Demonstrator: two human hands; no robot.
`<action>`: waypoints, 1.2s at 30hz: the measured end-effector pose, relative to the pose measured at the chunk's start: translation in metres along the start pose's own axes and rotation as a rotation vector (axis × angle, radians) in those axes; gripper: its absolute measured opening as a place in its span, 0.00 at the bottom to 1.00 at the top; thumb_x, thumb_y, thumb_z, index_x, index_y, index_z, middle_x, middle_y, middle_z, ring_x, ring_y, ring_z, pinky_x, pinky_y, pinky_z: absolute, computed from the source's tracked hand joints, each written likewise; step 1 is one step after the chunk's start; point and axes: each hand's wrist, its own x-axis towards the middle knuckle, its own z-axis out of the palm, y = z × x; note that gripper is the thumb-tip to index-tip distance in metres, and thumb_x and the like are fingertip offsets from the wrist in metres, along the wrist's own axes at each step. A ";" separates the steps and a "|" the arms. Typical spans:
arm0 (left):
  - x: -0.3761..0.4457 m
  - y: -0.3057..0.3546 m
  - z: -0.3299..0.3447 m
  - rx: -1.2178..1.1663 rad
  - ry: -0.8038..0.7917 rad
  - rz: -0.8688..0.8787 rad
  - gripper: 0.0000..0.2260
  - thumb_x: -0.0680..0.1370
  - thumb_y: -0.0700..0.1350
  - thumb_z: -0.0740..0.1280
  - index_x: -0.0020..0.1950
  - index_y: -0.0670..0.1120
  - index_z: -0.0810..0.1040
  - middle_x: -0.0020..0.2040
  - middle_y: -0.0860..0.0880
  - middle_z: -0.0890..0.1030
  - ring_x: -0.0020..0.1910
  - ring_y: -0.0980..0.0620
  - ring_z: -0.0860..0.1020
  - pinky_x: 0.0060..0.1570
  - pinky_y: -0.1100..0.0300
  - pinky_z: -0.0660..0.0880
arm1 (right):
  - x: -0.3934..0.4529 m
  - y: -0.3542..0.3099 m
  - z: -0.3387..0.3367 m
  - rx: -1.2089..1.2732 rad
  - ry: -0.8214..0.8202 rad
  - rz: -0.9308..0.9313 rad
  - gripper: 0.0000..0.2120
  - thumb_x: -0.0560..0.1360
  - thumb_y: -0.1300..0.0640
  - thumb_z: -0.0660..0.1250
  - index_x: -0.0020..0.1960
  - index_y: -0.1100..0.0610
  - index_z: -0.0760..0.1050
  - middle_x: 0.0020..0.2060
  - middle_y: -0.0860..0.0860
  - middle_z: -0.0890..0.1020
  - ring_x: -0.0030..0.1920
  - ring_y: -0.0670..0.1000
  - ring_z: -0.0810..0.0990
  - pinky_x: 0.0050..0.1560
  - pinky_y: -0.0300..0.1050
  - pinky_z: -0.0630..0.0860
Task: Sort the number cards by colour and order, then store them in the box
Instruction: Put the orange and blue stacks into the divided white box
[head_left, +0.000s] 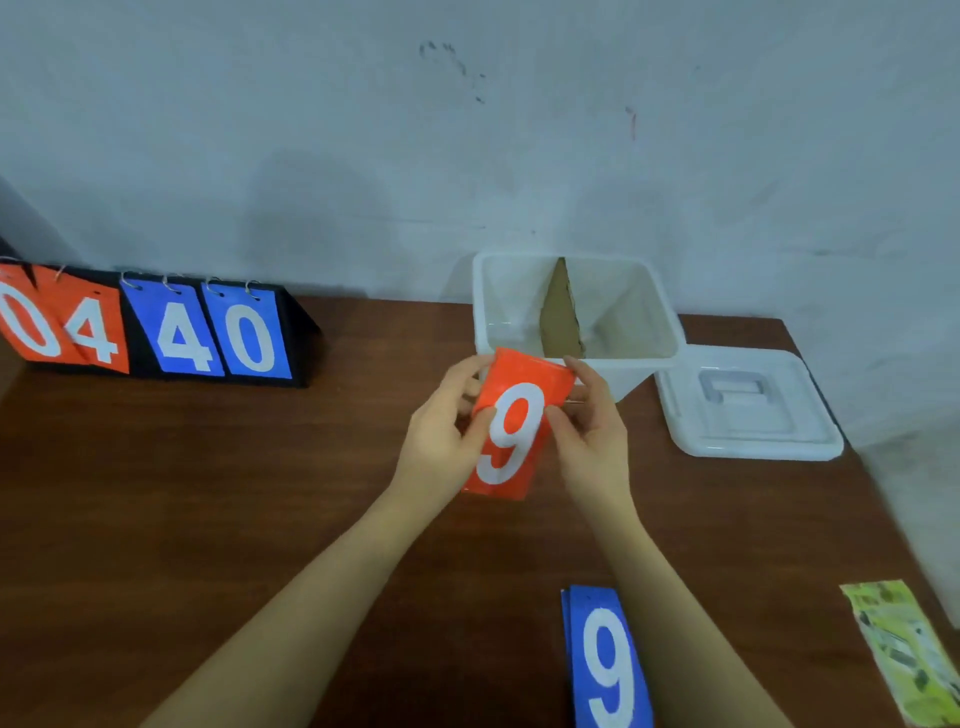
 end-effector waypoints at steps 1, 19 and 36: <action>0.011 0.006 0.004 -0.017 -0.005 -0.006 0.19 0.77 0.46 0.65 0.66 0.57 0.64 0.54 0.60 0.76 0.51 0.65 0.77 0.46 0.75 0.74 | 0.012 -0.006 -0.005 -0.019 0.019 -0.045 0.19 0.78 0.59 0.63 0.65 0.42 0.67 0.50 0.38 0.78 0.49 0.39 0.79 0.42 0.28 0.76; 0.111 -0.030 0.028 0.229 0.026 -0.183 0.24 0.79 0.47 0.60 0.73 0.57 0.57 0.62 0.49 0.73 0.59 0.50 0.75 0.60 0.50 0.74 | 0.106 0.045 -0.037 -0.575 -0.116 -0.210 0.05 0.74 0.52 0.69 0.48 0.49 0.81 0.49 0.38 0.76 0.55 0.41 0.69 0.53 0.34 0.49; 0.009 -0.015 0.019 0.105 0.059 -0.210 0.23 0.78 0.47 0.64 0.71 0.54 0.62 0.64 0.52 0.74 0.56 0.56 0.74 0.52 0.61 0.73 | -0.010 0.049 -0.044 -0.618 -0.089 -0.250 0.08 0.72 0.48 0.67 0.47 0.49 0.83 0.47 0.42 0.80 0.53 0.44 0.71 0.51 0.37 0.52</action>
